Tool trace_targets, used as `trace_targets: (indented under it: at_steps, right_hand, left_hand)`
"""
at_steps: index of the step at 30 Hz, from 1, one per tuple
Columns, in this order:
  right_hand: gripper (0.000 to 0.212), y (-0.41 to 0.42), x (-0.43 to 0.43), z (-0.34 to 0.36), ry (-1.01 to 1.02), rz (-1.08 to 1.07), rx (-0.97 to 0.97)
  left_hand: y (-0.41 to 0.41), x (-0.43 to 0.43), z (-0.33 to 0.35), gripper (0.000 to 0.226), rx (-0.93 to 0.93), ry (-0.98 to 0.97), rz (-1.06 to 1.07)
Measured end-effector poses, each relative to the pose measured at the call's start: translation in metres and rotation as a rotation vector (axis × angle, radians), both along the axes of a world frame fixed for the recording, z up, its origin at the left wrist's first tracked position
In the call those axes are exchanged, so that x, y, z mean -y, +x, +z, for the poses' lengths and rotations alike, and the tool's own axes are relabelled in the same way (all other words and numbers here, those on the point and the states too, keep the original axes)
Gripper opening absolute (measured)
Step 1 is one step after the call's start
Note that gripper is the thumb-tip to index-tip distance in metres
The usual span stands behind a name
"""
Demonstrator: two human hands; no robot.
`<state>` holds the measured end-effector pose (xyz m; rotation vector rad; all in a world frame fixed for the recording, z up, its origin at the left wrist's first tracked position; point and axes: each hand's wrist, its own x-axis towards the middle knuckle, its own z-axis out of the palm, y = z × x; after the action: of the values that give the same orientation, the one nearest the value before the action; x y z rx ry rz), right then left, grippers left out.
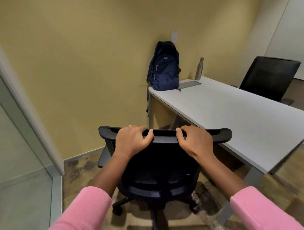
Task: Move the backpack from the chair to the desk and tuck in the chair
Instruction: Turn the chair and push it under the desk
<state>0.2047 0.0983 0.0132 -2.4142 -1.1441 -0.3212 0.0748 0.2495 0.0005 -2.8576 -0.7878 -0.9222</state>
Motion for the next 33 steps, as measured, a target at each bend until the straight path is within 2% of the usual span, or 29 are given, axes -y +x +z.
trace_targets:
  at_steps: [6, 10, 15, 21, 25, 28, 33]
  right_hand:
    - [0.065, -0.022, -0.048, -0.001, 0.025, -0.101, 0.004]
    - [0.06, -0.031, -0.077, 0.001, 0.013, -0.161, -0.009]
    - [0.074, -0.03, -0.112, 0.001, 0.044, -0.212, -0.001]
    - [0.077, -0.024, -0.162, -0.004, 0.05, -0.25, 0.024]
    - [0.071, -0.016, -0.206, -0.01, 0.031, -0.288, 0.065]
    - [0.076, -0.012, -0.235, -0.013, 0.013, -0.311, 0.085]
    - [0.059, -0.004, -0.29, -0.013, -0.011, -0.352, 0.04]
  left_hand:
    - [-0.006, -0.055, 0.004, 0.073, 0.007, -0.015, -0.101]
    - [-0.006, -0.087, 0.006, 0.072, -0.012, -0.023, -0.137]
    - [0.004, -0.129, 0.01, 0.078, -0.053, 0.016, -0.2]
    - [0.016, -0.186, 0.011, 0.075, -0.049, 0.035, -0.275]
    - [0.027, -0.235, 0.01, 0.076, -0.042, 0.034, -0.31]
    - [0.035, -0.267, 0.009, 0.074, -0.037, 0.036, -0.33]
    - [0.055, -0.327, 0.008, 0.07, -0.042, -0.006, -0.372]
